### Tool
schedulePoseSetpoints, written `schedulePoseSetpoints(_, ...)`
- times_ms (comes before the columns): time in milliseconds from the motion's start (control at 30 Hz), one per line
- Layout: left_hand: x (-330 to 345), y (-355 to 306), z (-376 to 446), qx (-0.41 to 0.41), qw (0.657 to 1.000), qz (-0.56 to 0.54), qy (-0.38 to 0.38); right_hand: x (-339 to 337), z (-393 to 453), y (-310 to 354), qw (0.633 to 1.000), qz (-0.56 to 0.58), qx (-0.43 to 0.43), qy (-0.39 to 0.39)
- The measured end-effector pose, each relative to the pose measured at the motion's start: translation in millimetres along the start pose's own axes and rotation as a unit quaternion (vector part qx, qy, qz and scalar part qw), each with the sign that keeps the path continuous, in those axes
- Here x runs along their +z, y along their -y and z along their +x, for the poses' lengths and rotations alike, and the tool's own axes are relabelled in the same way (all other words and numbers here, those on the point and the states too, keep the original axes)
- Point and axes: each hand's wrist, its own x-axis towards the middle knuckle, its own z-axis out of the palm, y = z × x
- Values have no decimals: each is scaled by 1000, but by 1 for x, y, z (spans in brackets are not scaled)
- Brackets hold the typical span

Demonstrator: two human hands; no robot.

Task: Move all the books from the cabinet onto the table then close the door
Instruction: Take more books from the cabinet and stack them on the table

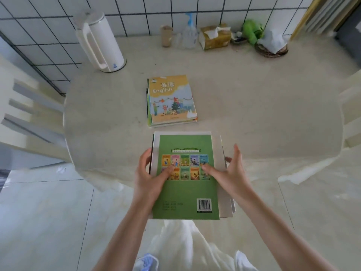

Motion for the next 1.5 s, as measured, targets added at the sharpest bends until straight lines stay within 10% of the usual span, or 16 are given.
schedulePoseSetpoints(233,1,-26,85,24,1000,17,6,3,95,37,968,164,159,102)
schedulePoseSetpoints(800,21,-28,178,79,996,24,-14,8,189,61,982,36,-183,21)
schedulePoseSetpoints(1500,22,21,190,67,997,30,23,22,199,29,955,-174,-227,76)
